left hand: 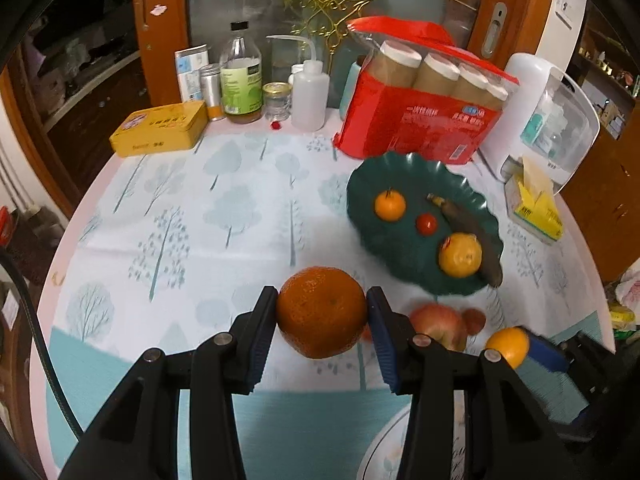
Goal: Organize fruits
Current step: 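Carry tangerine and lemon onto the green plate and open both tools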
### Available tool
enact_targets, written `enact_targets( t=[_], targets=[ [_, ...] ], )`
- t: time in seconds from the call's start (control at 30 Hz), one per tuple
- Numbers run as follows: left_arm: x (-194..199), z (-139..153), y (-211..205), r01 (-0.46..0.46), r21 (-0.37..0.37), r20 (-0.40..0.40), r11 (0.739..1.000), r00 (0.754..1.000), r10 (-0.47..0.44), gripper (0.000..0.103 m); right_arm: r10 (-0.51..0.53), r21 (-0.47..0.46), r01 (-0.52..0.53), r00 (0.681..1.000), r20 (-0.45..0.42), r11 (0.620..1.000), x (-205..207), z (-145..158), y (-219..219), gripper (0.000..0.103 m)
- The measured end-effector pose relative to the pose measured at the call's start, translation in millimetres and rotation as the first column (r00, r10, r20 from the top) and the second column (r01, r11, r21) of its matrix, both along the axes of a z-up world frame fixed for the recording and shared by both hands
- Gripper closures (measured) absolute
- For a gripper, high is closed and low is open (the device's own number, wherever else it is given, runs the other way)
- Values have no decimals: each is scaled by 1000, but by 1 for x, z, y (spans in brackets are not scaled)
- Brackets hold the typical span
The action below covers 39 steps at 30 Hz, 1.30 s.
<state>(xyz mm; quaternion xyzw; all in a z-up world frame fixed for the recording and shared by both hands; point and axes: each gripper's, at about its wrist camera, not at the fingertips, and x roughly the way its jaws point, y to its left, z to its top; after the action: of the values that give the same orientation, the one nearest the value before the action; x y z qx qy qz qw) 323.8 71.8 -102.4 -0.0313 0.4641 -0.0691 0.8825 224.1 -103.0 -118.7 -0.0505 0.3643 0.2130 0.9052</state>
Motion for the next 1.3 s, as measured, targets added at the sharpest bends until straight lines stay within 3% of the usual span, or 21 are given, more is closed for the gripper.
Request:
enact_targets(
  t=[0.3, 0.77, 1.2, 1.3],
  targets=[
    [54, 1, -11, 77, 5, -1, 997, 997, -77, 59, -91, 33, 91, 996, 0, 995, 49, -3, 11, 66],
    [101, -52, -54, 202, -56, -61, 978, 977, -205, 59, -185, 44, 188, 980, -69, 981, 97, -42, -2, 65],
    [114, -69, -63, 195, -85, -83, 977, 976, -202, 59, -190, 44, 196, 974, -121, 980, 107, -62, -5, 65],
    [113, -67, -62, 189, -85, -78, 978, 978, -195, 58, -186, 54, 194, 974, -128, 979, 108, -63, -6, 60]
  ],
)
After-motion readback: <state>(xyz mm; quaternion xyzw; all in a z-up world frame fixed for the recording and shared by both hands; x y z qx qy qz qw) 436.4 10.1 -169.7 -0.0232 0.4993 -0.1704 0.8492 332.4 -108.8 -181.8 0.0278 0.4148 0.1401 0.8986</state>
